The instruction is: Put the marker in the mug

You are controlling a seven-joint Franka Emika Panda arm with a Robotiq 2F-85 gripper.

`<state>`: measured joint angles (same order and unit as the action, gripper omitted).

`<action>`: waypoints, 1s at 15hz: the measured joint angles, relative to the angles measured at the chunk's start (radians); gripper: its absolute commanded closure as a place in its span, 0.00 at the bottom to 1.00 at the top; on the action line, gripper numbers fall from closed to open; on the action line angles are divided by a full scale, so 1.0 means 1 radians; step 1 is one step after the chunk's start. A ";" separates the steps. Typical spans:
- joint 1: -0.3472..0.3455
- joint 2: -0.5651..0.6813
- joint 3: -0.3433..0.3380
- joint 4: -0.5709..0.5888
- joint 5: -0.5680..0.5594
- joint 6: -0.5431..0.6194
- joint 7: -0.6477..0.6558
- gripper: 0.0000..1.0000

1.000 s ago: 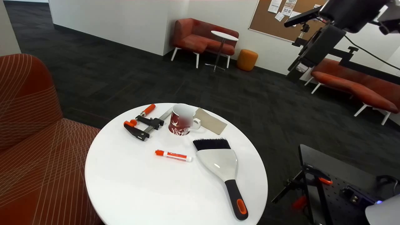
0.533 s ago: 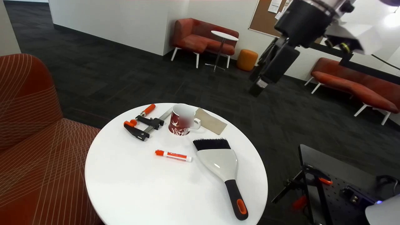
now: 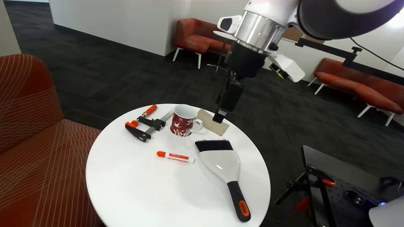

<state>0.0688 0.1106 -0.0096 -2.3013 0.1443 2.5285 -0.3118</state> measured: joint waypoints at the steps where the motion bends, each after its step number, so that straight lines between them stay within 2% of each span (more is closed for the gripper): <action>1: -0.004 0.037 0.004 0.022 0.000 0.005 -0.004 0.00; 9: -0.064 0.294 0.062 0.183 0.000 0.067 -0.017 0.00; 15: -0.072 0.316 0.070 0.194 -0.005 0.067 -0.017 0.00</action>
<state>-0.0030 0.4263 0.0605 -2.1071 0.1391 2.5957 -0.3283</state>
